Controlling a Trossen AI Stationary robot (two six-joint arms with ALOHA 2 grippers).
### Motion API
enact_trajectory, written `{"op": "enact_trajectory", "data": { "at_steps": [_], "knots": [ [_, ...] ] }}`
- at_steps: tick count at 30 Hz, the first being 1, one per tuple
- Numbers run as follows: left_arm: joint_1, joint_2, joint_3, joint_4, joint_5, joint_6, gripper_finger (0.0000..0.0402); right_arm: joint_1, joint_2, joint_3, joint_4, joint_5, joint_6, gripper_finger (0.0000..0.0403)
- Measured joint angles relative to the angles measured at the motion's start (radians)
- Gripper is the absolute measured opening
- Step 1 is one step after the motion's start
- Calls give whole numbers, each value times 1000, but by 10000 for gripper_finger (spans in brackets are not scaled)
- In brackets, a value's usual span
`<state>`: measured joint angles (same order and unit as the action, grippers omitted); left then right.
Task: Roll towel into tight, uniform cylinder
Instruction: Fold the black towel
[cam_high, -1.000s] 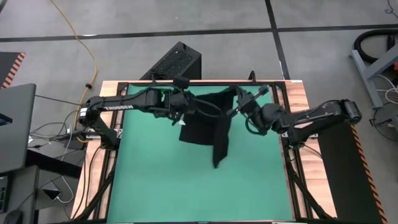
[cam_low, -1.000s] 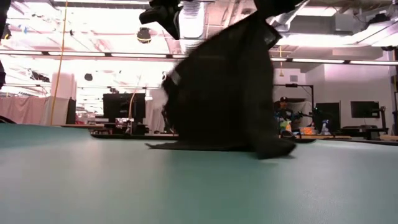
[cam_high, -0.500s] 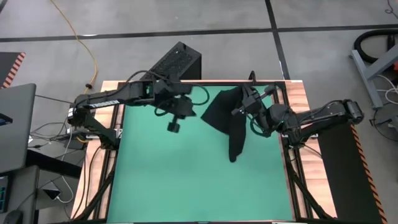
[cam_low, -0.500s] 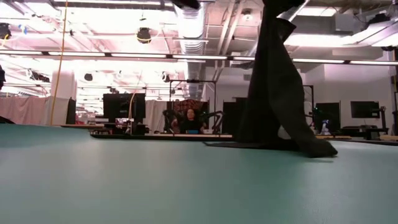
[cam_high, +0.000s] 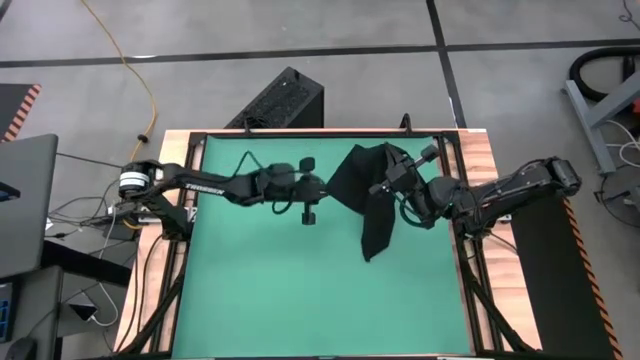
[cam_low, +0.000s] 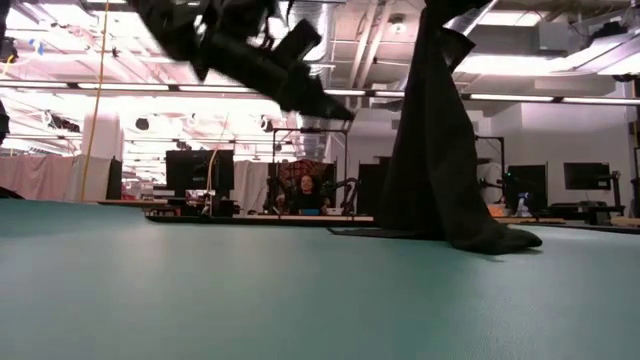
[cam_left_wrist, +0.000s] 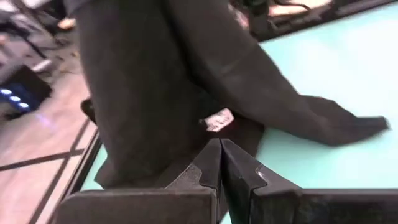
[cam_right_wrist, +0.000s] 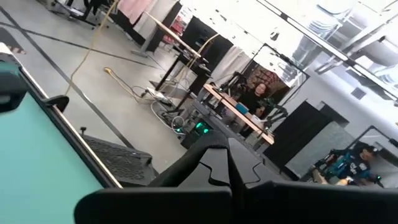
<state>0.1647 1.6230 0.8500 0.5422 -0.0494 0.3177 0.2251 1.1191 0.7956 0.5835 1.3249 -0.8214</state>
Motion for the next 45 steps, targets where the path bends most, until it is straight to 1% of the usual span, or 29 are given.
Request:
{"op": "enact_trajectory", "data": {
  "at_steps": [3,4,7,11,13,15,18,20,22,25,28,32,34,37,38,42,45],
  "knots": [
    [14,15,-67,190,-6,-74,0,17,5,0,-6,2,65,1],
    [20,19,-79,220,-8,-92,0,23,7,0,-11,1,77,1],
    [32,53,-91,216,3,-128,0,42,21,0,-15,-36,126,1],
    [32,88,-86,246,67,-133,4,66,40,0,-41,-117,198,1],
    [29,100,-87,240,111,-160,9,78,48,0,-55,-184,232,1],
    [25,101,-88,248,164,-196,14,88,51,0,-60,-221,253,1],
    [10,98,-87,299,199,-259,18,99,58,0,-53,-223,264,1],
    [-10,113,-86,335,177,-274,18,100,60,0,-53,-226,265,1],
    [-30,140,-85,377,116,-252,18,93,61,0,-50,-225,265,1],
    [-52,204,-69,450,29,-208,18,82,61,0,-44,-232,276,1],
    [-68,282,-39,522,-24,-160,20,73,61,0,-23,-259,276,0],
    [-72,377,1,531,-175,-133,29,76,61,0,-2,-301,275,0],
    [-66,403,3,563,-181,-149,33,82,61,0,-2,-302,275,0],
    [-72,410,3,617,-106,-153,37,80,61,0,-1,-275,264,0],
    [-78,410,3,626,-97,-143,37,76,60,0,-1,-270,264,0],
    [-95,410,6,654,-130,-39,37,49,60,0,2,-272,264,0],
    [-105,410,24,623,-148,10,37,32,60,0,8,-277,271,0]
  ]
}}
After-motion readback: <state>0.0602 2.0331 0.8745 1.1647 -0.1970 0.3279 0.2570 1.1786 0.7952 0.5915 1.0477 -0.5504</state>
